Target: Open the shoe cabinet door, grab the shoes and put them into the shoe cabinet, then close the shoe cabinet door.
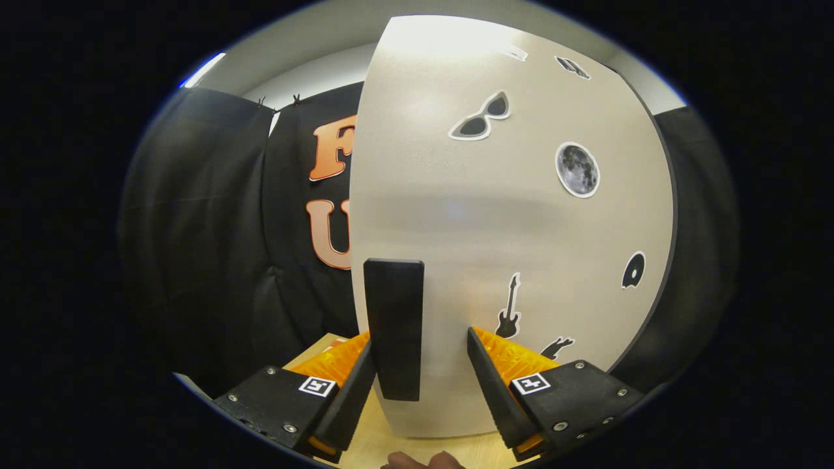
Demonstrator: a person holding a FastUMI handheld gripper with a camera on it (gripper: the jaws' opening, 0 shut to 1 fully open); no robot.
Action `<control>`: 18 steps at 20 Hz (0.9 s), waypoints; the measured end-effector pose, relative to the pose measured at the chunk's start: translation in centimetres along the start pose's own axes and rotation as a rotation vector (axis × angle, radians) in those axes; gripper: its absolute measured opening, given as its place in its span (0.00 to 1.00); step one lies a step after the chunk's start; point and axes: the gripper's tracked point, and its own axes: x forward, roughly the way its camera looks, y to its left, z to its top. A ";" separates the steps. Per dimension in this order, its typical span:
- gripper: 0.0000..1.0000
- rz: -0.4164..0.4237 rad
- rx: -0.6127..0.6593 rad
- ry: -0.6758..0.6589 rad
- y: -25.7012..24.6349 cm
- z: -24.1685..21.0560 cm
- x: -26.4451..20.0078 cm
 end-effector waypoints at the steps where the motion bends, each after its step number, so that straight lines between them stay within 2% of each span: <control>1: 0.84 -0.010 -0.026 -0.005 -0.3 0.1 0.4; 14: 0.88 0.008 -0.010 -0.012 -0.1 0.4 1.6; 16: 0.88 0.047 0.033 0.023 0.8 0.4 0.9; 18: 0.88 0.046 0.077 -0.003 1.1 1.6 -0.5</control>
